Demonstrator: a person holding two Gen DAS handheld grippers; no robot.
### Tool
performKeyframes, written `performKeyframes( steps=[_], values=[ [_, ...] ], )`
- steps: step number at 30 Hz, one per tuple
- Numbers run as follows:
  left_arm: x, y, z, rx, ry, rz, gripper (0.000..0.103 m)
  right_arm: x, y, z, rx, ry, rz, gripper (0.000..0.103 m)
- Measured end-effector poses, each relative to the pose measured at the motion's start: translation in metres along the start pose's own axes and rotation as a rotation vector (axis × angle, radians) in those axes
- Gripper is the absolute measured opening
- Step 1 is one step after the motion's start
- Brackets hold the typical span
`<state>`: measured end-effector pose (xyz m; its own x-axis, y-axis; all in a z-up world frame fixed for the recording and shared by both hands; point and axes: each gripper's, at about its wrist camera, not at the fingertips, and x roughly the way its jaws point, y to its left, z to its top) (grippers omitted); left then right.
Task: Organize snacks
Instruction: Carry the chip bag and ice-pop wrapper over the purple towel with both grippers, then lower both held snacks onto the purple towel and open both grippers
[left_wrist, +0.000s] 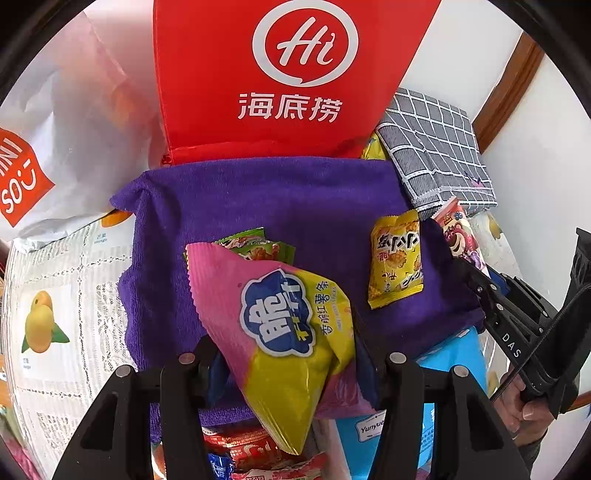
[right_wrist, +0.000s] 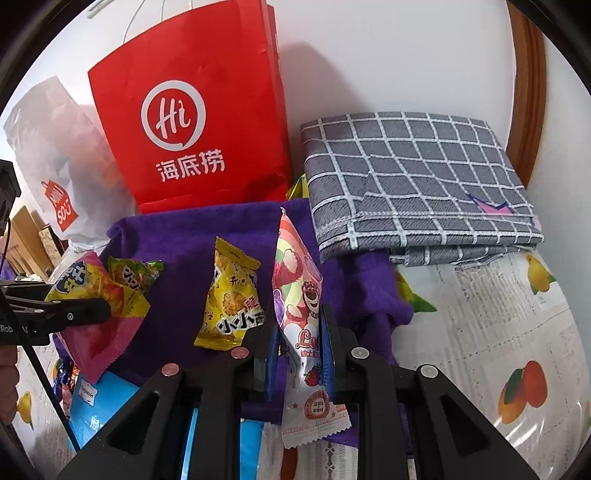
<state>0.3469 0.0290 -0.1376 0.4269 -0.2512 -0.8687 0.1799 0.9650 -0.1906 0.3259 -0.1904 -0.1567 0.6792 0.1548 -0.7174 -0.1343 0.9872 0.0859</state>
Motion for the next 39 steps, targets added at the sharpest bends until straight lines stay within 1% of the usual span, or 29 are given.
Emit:
performKeyframes(
  steps=[11, 18, 22, 31, 37, 39],
  values=[
    [0.004, -0.001, 0.000, 0.005, 0.016, 0.000, 0.054, 0.006, -0.003, -0.002, 0.007, 0.014, -0.004, 0.020],
    [0.007, 0.010, 0.001, -0.050, 0.020, -0.002, 0.054, 0.005, -0.006, 0.000, 0.028, 0.005, 0.001, 0.020],
    [0.009, 0.011, 0.001, -0.060, 0.016, -0.014, 0.054, 0.006, -0.008, 0.000, 0.040, 0.008, 0.008, 0.020],
    [-0.001, 0.014, 0.003, -0.102, -0.058, -0.047, 0.054, 0.011, -0.003, -0.003, 0.045, 0.030, 0.062, 0.020],
    [0.003, 0.014, 0.003, -0.121, -0.102, -0.024, 0.054, 0.014, -0.002, -0.004, 0.053, 0.038, 0.069, 0.021],
    [0.006, 0.014, 0.003, -0.127, -0.102, -0.023, 0.054, 0.014, -0.002, -0.004, 0.055, 0.039, 0.075, 0.022]
  ],
)
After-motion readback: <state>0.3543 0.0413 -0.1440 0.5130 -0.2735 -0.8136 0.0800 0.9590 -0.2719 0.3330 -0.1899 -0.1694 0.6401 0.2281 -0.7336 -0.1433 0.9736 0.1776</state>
